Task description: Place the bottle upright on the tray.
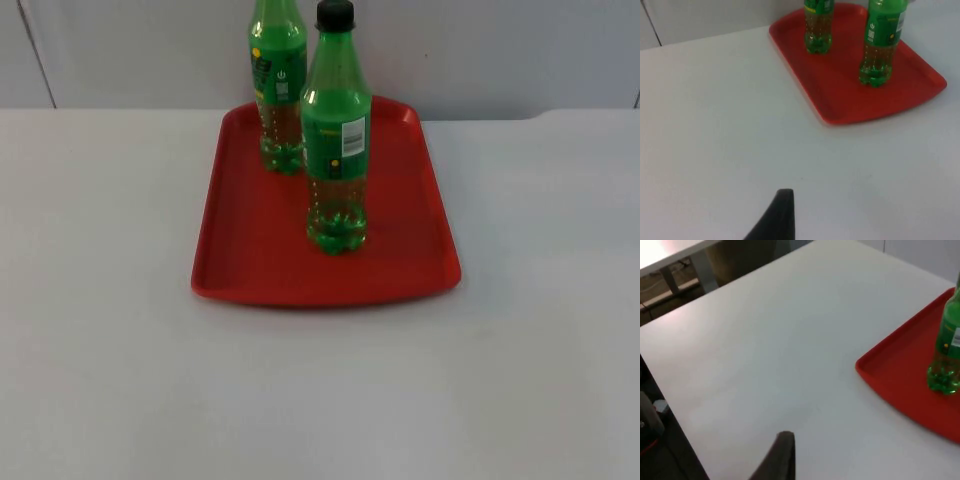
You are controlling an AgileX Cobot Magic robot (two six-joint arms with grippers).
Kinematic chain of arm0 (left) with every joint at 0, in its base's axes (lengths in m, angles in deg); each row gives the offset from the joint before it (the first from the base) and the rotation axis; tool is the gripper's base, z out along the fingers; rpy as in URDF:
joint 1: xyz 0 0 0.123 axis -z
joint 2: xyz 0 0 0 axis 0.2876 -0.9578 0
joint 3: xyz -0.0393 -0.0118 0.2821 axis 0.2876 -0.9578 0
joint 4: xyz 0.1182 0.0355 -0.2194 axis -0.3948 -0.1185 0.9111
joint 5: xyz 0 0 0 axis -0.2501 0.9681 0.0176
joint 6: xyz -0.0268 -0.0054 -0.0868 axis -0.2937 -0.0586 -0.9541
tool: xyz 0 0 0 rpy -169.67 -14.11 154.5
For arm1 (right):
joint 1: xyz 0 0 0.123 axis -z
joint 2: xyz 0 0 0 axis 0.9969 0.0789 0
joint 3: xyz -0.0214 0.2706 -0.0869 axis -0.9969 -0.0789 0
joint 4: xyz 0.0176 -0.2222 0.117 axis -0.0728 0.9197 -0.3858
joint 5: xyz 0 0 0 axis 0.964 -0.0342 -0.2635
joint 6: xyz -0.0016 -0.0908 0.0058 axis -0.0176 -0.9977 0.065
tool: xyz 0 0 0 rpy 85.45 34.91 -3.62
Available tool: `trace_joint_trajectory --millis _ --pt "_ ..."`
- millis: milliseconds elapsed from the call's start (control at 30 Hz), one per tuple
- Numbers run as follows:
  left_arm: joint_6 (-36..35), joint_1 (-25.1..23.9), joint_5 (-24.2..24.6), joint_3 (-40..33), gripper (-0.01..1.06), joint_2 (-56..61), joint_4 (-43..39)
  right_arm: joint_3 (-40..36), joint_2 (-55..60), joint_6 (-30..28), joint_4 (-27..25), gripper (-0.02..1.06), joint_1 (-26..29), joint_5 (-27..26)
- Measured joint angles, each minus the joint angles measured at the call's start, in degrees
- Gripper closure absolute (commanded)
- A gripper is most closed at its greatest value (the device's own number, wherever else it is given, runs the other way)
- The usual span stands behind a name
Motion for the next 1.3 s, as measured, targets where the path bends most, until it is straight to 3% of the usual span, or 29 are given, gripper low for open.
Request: trace_joint_trajectory --millis 867,1300 --pt "0.6 0.0 0.4 -1.3 0.00 0.0 0.0 -0.6 -22.6 -2.2 0.1 0.12 0.0 20.0" --pt "0.6 0.0 0.4 -1.3 0.00 0.0 0.0 -10.1 -37.6 -6.6 -2.8 0.12 -0.1 21.8"
